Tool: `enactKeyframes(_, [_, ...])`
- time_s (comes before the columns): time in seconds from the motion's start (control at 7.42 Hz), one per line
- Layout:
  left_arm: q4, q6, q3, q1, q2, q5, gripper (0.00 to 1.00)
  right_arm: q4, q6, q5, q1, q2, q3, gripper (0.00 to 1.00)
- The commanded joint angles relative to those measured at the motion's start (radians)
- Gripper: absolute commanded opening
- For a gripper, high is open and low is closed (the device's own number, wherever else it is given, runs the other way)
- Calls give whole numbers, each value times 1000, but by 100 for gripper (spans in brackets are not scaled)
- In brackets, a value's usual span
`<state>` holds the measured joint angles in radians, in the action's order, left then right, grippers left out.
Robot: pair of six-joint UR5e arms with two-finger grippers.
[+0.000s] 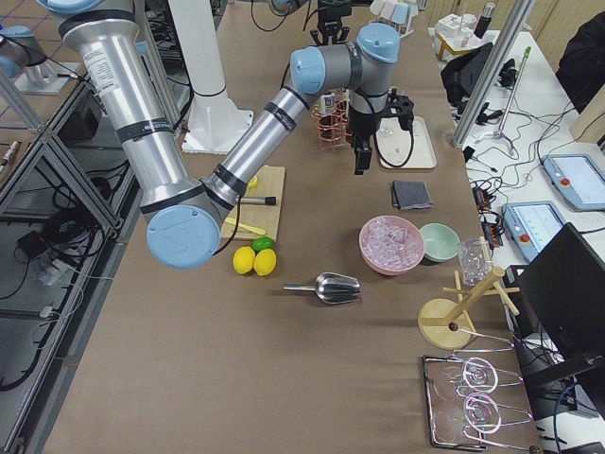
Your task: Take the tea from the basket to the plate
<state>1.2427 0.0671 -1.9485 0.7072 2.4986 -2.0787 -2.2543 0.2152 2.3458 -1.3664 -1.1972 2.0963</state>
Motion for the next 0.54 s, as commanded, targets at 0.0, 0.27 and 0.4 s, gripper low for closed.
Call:
enactKeyframes(0.0, [4, 10, -21, -35, -1, 0, 0, 7, 154, 14, 59, 46, 2, 100])
enactKeyframes(0.27, [4, 8, -24, -72, -1, 0, 0, 7, 203, 15, 88, 64, 14, 100])
enactKeyframes(0.4, [6, 8, -24, -84, -1, 0, 0, 8, 264, 14, 117, 76, 22, 100])
